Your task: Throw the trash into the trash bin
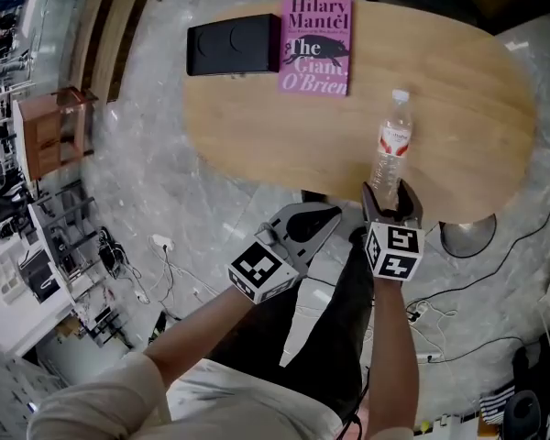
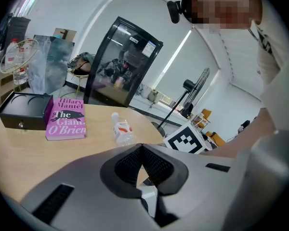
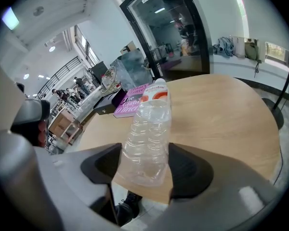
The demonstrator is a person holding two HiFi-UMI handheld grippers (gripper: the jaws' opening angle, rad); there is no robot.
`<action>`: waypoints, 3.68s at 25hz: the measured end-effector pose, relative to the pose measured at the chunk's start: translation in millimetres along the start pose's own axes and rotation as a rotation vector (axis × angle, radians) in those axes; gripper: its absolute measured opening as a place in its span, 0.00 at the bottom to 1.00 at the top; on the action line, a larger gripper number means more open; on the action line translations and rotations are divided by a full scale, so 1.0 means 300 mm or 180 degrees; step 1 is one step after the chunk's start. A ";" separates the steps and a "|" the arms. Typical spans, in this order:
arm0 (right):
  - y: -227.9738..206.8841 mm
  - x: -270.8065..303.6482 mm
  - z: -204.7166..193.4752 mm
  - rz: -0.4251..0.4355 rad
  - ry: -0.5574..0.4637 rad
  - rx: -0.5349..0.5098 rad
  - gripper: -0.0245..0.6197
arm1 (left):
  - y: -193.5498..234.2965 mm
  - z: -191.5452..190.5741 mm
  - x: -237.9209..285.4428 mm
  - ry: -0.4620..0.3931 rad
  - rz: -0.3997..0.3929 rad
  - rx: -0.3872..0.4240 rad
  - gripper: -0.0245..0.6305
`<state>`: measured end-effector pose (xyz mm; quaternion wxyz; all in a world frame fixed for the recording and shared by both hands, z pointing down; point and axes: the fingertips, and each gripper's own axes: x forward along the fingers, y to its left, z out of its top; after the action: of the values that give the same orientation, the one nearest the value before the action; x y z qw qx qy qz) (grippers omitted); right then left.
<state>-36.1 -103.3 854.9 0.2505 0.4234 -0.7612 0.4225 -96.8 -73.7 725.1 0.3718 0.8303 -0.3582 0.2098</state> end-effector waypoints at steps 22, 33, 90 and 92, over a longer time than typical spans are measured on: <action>-0.404 -0.349 -0.275 -0.0426 -0.0207 0.0520 0.53 | -0.371 -0.118 0.307 0.0435 -0.0548 0.0516 0.05; -0.598 -0.528 -0.468 -0.0730 -0.0236 0.0802 0.53 | -0.562 -0.212 0.445 0.0711 -0.0822 0.0808 0.05; -1.197 -0.364 -1.141 -0.1098 0.0898 0.1358 0.67 | -0.730 -0.542 0.829 0.1242 -0.1012 0.0862 0.05; -1.180 -0.396 -1.115 -0.1106 0.0855 0.1283 0.67 | -0.739 -0.517 0.804 0.1216 -0.1007 0.0872 0.05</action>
<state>336.2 133.5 1092.7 0.3285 0.5288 -0.5381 0.5682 214.9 42.9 868.4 0.3450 0.8638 -0.1158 0.3484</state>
